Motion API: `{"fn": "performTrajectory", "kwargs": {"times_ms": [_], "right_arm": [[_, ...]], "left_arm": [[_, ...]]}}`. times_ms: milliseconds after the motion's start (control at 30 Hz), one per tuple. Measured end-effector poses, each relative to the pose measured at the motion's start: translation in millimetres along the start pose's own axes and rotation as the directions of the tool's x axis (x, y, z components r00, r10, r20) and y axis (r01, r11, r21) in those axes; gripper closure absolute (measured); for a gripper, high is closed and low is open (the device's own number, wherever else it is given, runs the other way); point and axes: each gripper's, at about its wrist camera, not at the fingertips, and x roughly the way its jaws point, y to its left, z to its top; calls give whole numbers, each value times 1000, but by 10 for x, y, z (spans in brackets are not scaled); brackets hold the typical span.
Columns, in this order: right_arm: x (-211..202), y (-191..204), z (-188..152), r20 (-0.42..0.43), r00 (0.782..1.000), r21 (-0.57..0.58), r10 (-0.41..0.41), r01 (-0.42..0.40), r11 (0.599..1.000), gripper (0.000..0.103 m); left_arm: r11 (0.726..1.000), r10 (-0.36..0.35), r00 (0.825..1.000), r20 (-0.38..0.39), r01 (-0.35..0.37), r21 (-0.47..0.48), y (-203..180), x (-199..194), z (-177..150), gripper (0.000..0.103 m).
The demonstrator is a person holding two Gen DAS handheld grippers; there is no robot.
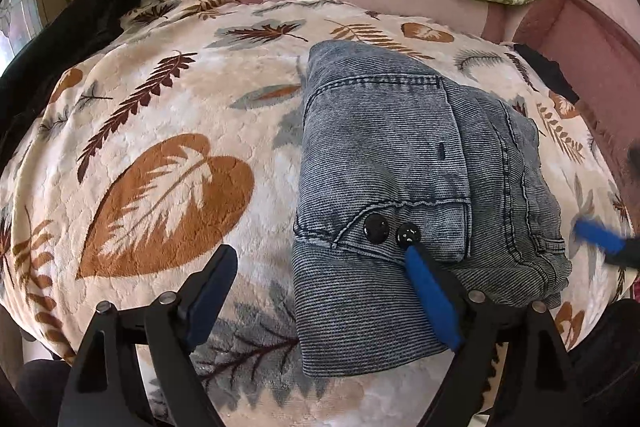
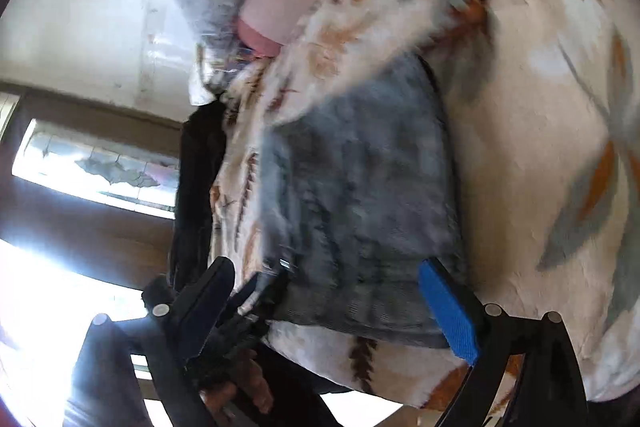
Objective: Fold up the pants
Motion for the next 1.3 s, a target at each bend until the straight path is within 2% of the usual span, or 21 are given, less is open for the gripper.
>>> {"fn": "performTrajectory", "kwargs": {"times_ms": [133, 233, 300, 367, 433, 567, 667, 733, 800, 867, 900, 933, 967, 1000, 1033, 1100, 1167, 1300], "right_arm": [[14, 207, 244, 39, 999, -48, 6, -4, 999, 8], [181, 193, 441, 57, 998, -49, 3, 0, 999, 8], [419, -26, 533, 14, 1000, 20, -12, 12, 1000, 8], [777, -438, 530, -88, 989, 103, -117, 125, 987, 8], [717, -478, 511, -34, 997, 111, -71, 75, 991, 7], [595, -269, 503, -58, 993, 64, -107, 110, 992, 7], [434, -73, 515, -22, 998, 0, -66, 67, 998, 7], [405, 66, 587, 3, 999, -26, -35, 35, 999, 7], [436, 174, 712, 10, 1000, -49, -7, 8, 999, 7], [525, 175, 817, 10, 1000, -44, 23, -22, 999, 7], [645, 100, 887, -7, 999, -37, 32, -32, 999, 7], [730, 18, 919, -23, 1000, -26, 19, -19, 999, 7], [856, -137, 954, -38, 999, 6, -4, 4, 1000, 10], [909, -269, 974, -17, 1000, 43, 13, -13, 999, 17], [900, -333, 991, -7, 1000, 79, 21, -21, 997, 18], [857, -243, 1025, -19, 1000, 87, 1, 0, 996, 18], [811, 18, 1043, -41, 998, 10, -54, 54, 998, 17], [781, 472, 1010, -50, 999, -130, -14, 8, 991, 15]], "left_arm": [[1000, 5, 1000, 0, -5, 1, 9, 43, 3, 17], [1000, 5, 1000, 1, -5, -4, 6, 38, -2, 16], [1000, 5, 1000, 2, -5, -4, 6, 36, -2, 16], [1000, 4, 1000, 3, -4, -4, 4, 40, -4, 15], [1000, 6, 1000, 1, -6, 0, 1, 46, -1, 15], [999, -35, 999, 12, 36, -37, 64, -80, 72, 16], [995, -72, 993, 93, 78, -56, 43, -280, 143, 16], [995, -92, 988, 120, 95, -26, -49, -329, 174, 16], [996, -84, 993, 83, 82, 27, -181, -235, 170, 16], [996, -41, 999, -6, 41, 85, -302, -2, 98, 16], [994, -13, 1000, -17, 15, 105, -339, 72, 54, 15], [993, 4, 1000, 14, -6, 118, -365, 89, 9, 12], [993, 3, 1000, 15, -4, 121, -375, 101, -9, 12], [993, 6, 1000, 10, -8, 122, -382, 114, -16, 11], [992, 6, 1000, 11, -8, 122, -386, 116, -20, 11], [992, 0, 1000, 6, -1, 124, -373, 113, -10, 11], [993, -9, 1000, 6, 8, 119, -353, 111, -18, 11], [995, -23, 1000, 12, 22, 100, -323, 117, -39, 9]]}}
